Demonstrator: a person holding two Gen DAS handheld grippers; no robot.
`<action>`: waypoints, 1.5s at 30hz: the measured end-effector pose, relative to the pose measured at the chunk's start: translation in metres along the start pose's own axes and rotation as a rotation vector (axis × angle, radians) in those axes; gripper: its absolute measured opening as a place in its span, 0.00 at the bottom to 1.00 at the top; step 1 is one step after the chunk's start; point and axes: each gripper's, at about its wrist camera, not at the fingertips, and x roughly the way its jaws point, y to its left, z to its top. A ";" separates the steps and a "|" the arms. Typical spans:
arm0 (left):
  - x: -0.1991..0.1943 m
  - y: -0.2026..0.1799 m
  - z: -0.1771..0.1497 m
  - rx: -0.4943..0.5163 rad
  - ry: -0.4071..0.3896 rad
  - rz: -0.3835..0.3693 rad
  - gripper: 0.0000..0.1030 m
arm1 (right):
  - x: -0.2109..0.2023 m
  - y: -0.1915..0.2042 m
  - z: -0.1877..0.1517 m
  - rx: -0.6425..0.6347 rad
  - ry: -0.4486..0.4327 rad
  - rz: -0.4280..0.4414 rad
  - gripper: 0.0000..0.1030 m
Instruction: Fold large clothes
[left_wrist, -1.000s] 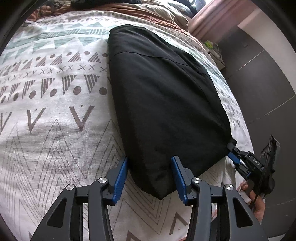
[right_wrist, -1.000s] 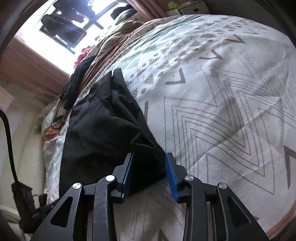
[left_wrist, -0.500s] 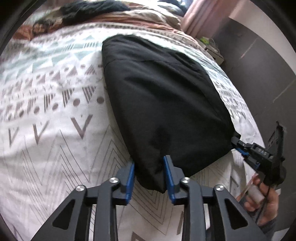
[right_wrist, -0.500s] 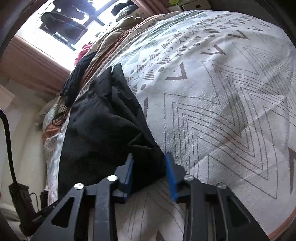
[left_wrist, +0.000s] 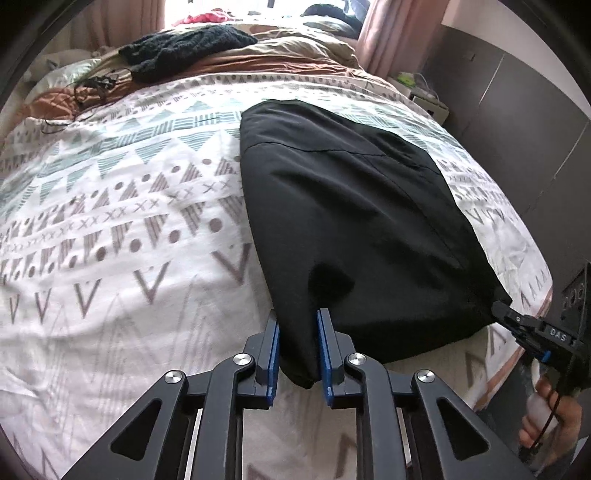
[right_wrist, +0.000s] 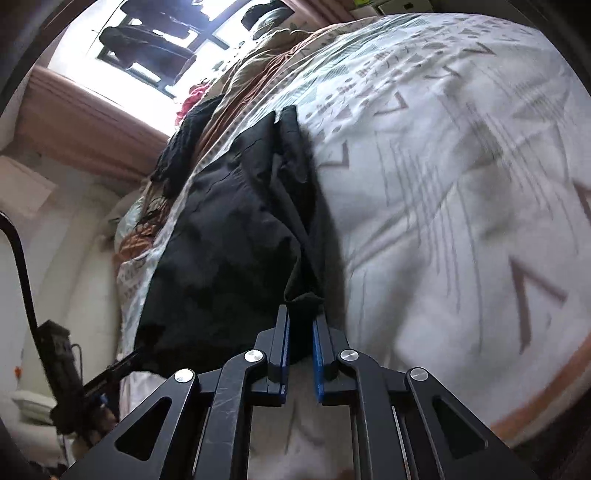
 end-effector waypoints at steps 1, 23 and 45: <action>-0.003 0.003 -0.003 0.004 0.000 -0.001 0.18 | -0.001 0.002 -0.005 -0.006 0.005 0.003 0.11; -0.104 0.021 -0.077 -0.034 -0.068 -0.073 0.68 | -0.082 0.031 -0.067 -0.103 -0.035 -0.041 0.45; -0.056 0.066 0.021 -0.172 -0.073 -0.086 0.85 | -0.024 0.055 0.055 -0.070 -0.023 0.117 0.65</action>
